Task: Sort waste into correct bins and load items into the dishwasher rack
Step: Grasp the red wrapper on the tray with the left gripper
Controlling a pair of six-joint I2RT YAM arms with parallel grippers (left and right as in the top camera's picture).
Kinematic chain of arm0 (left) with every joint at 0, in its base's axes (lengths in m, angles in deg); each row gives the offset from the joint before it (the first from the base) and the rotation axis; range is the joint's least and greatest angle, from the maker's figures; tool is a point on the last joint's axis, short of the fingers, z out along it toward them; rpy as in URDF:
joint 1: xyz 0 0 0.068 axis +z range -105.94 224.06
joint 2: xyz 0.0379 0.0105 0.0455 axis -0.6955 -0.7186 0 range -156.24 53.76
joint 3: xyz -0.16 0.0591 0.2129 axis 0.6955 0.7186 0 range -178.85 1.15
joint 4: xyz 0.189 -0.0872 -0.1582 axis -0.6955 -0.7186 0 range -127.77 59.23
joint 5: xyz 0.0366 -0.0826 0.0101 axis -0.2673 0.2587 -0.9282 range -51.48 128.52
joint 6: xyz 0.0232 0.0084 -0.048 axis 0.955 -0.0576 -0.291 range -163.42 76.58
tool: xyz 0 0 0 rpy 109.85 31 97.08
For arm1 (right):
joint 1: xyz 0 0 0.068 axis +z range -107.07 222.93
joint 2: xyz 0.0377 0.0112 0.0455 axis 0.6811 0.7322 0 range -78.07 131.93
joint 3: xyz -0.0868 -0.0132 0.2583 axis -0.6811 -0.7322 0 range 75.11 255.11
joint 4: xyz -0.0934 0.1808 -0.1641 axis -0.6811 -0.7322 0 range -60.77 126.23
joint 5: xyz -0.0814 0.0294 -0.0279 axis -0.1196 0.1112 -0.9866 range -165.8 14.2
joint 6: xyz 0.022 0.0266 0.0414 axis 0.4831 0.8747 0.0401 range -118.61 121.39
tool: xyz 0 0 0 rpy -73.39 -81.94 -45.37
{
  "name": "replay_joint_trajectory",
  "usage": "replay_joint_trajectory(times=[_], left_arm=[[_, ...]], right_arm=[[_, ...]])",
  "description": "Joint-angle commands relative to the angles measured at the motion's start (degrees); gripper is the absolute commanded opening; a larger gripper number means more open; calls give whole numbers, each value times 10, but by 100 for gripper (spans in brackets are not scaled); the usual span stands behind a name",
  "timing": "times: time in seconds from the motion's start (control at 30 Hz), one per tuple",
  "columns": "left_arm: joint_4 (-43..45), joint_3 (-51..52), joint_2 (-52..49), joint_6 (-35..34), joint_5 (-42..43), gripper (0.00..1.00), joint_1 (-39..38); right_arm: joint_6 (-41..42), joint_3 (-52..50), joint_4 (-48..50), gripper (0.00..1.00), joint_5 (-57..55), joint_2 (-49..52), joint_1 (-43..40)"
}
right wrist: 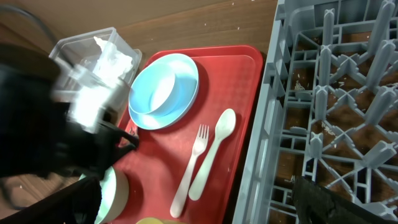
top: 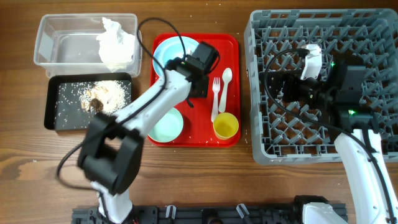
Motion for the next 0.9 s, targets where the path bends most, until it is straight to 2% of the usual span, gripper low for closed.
replay_joint_trajectory(times=[0.0, 0.3, 0.57, 0.87], left_arm=[[2, -16, 68, -1, -5, 4, 12], [21, -16, 141, 18, -6, 4, 80], [99, -16, 145, 35, -5, 4, 154], [194, -16, 150, 95, -8, 4, 186]], right_arm=[[0, 9, 0, 100, -5, 0, -2], [0, 9, 0, 100, -5, 0, -2], [0, 9, 0, 100, -5, 0, -2], [0, 9, 2, 100, -5, 0, -2]])
